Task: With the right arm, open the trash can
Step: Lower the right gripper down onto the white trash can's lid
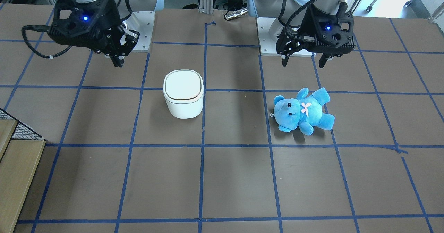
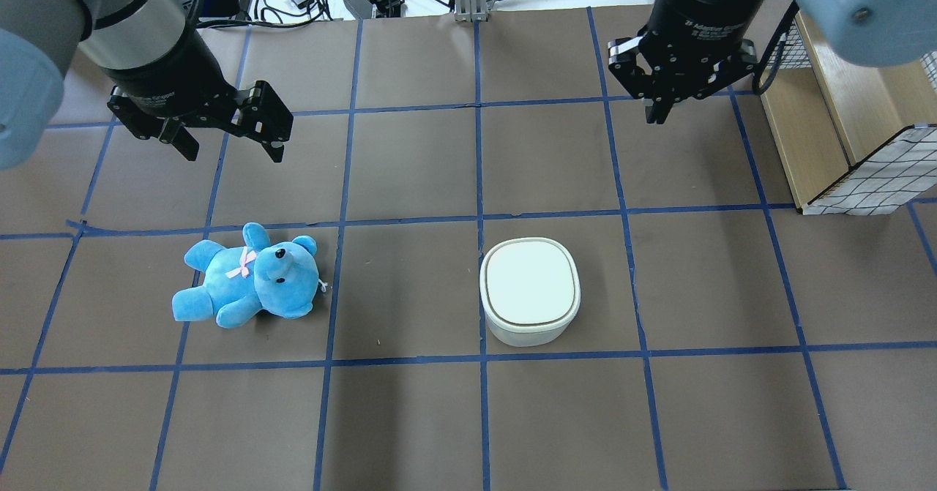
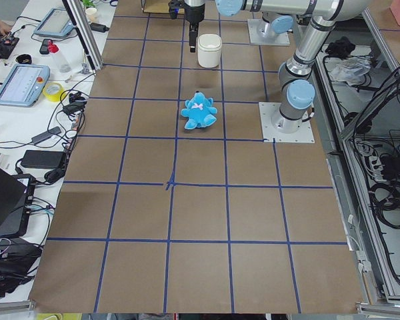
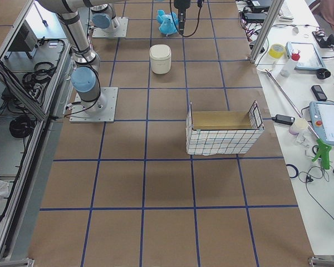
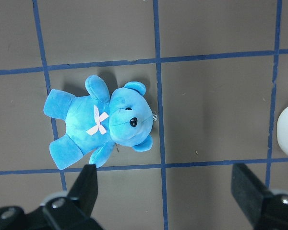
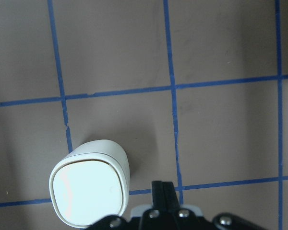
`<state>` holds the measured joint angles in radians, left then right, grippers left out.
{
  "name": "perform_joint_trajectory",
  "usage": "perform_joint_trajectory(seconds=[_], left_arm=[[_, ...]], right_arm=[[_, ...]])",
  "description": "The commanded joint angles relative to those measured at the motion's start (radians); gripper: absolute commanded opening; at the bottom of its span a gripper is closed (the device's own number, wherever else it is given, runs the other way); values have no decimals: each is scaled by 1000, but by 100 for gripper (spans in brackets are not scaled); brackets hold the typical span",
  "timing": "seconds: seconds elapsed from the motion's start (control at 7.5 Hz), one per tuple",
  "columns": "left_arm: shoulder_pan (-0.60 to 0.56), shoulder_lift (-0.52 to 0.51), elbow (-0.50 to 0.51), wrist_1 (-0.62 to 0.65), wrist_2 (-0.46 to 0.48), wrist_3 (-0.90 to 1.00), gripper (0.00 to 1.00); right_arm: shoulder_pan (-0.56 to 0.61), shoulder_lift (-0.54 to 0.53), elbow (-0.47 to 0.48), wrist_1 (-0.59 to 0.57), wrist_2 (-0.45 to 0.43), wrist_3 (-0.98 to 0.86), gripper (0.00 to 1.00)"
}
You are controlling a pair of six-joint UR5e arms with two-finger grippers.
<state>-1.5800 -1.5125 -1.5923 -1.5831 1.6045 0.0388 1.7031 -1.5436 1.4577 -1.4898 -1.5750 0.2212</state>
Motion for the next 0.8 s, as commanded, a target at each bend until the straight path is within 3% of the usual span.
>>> perform_joint_trajectory(seconds=[0.0,0.67], left_arm=[[0,0,0,0,0,1,100],[0,0,0,0,0,1,100]], right_arm=[[125,25,59,-13,16,120,0],[170,40,415,-324,4,158,0]])
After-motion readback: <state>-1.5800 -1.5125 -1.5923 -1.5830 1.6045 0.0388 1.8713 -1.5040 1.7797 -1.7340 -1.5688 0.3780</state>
